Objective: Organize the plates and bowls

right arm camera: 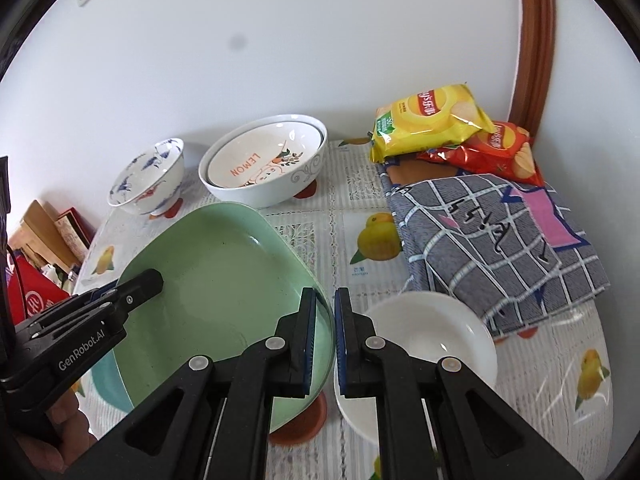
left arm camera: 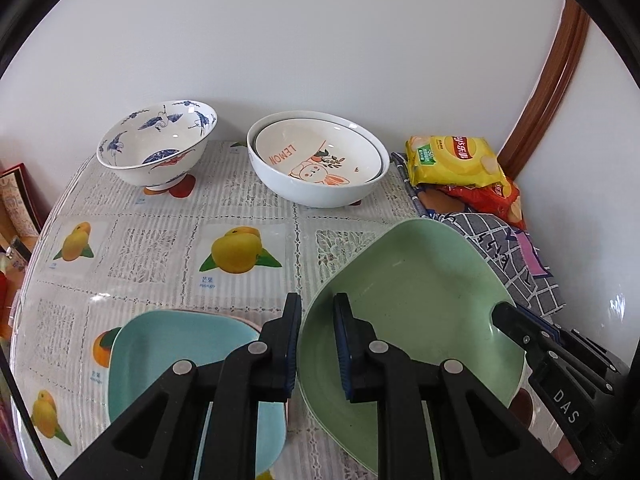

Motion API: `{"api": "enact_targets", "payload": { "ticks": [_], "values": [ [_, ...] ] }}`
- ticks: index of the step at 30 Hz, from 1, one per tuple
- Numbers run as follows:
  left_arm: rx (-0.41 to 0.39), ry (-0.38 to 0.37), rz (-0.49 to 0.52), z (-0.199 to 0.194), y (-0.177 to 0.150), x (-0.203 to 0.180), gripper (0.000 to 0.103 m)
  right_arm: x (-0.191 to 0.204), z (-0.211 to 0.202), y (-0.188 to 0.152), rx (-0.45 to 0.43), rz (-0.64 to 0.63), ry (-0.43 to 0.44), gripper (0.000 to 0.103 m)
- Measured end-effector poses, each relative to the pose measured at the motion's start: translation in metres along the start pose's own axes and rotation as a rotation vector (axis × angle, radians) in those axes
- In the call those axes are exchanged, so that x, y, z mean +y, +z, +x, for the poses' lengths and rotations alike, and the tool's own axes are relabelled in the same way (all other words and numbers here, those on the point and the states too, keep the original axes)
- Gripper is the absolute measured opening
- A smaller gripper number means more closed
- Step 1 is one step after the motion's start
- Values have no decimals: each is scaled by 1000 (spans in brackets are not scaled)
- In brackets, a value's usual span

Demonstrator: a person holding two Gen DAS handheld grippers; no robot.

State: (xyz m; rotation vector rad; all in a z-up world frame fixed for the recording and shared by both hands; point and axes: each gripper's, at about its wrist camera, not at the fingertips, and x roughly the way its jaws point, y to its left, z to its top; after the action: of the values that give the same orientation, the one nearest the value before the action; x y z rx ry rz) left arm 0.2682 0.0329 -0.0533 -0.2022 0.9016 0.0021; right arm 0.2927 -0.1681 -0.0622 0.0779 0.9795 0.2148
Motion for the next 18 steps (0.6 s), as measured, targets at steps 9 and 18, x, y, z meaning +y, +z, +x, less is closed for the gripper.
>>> {"api": "enact_targets", "payload": {
  "ticks": [9,18],
  "values": [
    [-41,0,1,-46,-26,-5,16,-2,-49,-34,-34,23,16,9],
    [-71,-8,8,-76,-45,-3,16,6,-81,-56,-66,40,23,10]
  ]
}}
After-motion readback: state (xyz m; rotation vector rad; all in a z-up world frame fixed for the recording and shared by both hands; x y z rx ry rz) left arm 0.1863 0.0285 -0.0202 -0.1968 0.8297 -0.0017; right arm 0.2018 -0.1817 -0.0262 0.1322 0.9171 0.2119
